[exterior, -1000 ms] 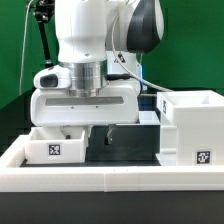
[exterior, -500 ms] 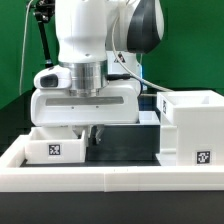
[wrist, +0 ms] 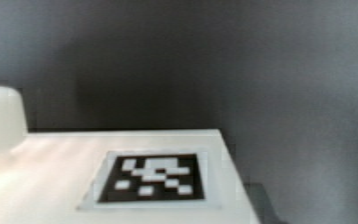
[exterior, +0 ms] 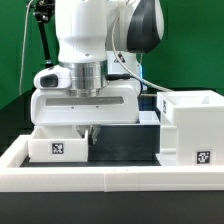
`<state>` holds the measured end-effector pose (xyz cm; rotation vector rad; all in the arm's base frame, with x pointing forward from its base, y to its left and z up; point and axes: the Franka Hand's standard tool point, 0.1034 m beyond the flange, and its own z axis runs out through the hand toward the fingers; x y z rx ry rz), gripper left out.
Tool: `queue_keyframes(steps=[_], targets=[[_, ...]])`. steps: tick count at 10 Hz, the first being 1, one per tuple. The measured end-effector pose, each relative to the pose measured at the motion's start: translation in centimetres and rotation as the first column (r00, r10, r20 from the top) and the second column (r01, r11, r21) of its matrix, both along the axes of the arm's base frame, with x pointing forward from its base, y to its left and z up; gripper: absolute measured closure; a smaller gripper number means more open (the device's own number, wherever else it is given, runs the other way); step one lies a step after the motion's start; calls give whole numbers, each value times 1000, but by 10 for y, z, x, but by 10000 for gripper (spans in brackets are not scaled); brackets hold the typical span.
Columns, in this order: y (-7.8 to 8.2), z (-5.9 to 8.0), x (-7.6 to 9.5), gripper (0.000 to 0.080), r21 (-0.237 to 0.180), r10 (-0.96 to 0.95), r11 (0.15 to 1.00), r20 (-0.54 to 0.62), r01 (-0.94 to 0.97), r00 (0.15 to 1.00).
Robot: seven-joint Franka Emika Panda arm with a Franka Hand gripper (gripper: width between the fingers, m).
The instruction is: Assemble drawer
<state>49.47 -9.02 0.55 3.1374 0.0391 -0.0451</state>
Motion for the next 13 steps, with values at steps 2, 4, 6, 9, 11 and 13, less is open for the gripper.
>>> queue_keyframes(steps=[2,4,6,9,11,13], targets=[[0,0,0,758,0,0,1000,0,0,1000],[0,0,0,758,0,0,1000,0,0,1000],[5,8,3,758,6,17,1000,-5,-17,1000],[15,36,13,757,22,65,998,11,-65,998],[14,30,10,757,21,124,992,4,-124,992],[14,30,11,757,23,227,974,6,-227,974]])
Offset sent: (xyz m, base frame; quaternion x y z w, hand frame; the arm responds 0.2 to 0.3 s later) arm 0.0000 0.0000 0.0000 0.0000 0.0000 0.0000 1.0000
